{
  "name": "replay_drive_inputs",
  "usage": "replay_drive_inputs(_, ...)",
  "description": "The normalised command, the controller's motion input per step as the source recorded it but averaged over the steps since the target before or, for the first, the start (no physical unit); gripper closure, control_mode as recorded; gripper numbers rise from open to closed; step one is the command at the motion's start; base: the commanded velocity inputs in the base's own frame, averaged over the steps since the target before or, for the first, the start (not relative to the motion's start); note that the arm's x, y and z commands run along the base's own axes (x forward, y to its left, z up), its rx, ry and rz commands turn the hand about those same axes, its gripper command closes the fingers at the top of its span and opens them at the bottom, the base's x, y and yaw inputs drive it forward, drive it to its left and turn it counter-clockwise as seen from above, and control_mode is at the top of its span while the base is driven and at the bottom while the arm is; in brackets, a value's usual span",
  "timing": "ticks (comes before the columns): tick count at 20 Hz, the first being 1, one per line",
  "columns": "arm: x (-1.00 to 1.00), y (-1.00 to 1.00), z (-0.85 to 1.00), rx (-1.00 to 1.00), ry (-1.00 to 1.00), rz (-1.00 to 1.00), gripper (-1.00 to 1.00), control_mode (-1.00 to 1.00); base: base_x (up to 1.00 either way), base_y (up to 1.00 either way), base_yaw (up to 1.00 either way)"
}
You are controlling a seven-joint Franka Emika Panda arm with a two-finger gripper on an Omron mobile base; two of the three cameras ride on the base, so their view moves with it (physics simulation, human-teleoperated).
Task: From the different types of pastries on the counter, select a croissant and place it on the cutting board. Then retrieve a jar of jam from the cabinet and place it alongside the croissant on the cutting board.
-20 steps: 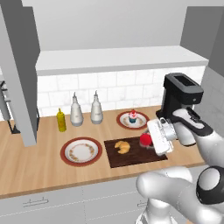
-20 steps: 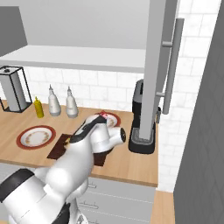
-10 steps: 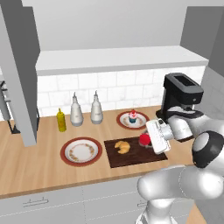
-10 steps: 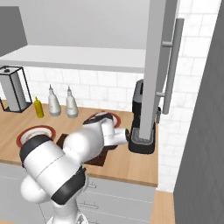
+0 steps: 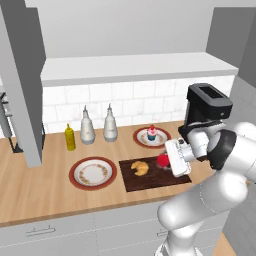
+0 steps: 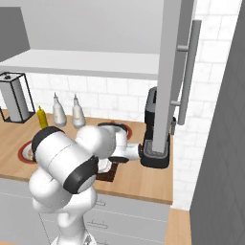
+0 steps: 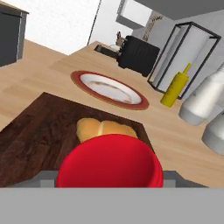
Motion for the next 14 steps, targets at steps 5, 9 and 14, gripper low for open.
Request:
replay_drive_inputs(5,0.07,0.15,-0.19,0.01,0.15,-0.13,1.00,-1.00,0.00,0.00,0.00)
replay_drive_inputs(9,0.01,0.00,-0.29,0.00,0.16,-0.07,1.00,-1.00,0.00,0.00,0.00)
replay_drive_inputs(14,0.03,0.00,-0.31,0.00,0.06,-0.03,1.00,-1.00,0.00,0.00,0.00)
